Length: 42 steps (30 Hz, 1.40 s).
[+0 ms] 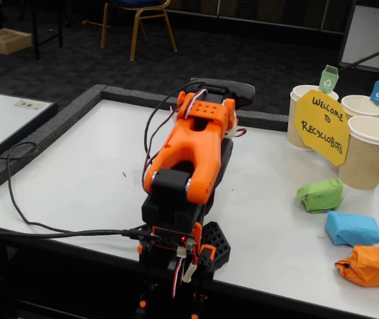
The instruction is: Sort rubbish by color.
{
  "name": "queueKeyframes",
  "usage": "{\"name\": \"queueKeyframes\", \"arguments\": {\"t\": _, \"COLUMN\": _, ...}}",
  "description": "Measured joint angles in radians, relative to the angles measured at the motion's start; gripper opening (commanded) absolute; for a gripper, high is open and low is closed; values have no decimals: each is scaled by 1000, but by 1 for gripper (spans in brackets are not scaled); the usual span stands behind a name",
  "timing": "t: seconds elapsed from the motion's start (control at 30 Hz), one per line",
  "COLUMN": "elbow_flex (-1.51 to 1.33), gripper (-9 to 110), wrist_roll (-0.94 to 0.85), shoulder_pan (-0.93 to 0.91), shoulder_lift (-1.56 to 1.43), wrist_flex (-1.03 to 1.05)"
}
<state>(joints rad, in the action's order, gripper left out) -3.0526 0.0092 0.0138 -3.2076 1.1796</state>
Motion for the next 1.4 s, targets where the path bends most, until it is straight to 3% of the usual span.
{"name": "queueKeyframes", "arguments": {"t": 0.4, "elbow_flex": 423, "gripper": 12, "wrist_roll": 0, "shoulder_pan": -29, "shoulder_lift": 327, "wrist_flex": 0}}
{"name": "queueKeyframes", "arguments": {"t": 0.93, "elbow_flex": 1020, "gripper": 12, "wrist_roll": 0, "shoulder_pan": -29, "shoulder_lift": 565, "wrist_flex": 273}}
{"name": "queueKeyframes", "arguments": {"t": 1.4, "elbow_flex": 1197, "gripper": 12, "wrist_roll": 0, "shoulder_pan": -71, "shoulder_lift": 630, "wrist_flex": 330}}
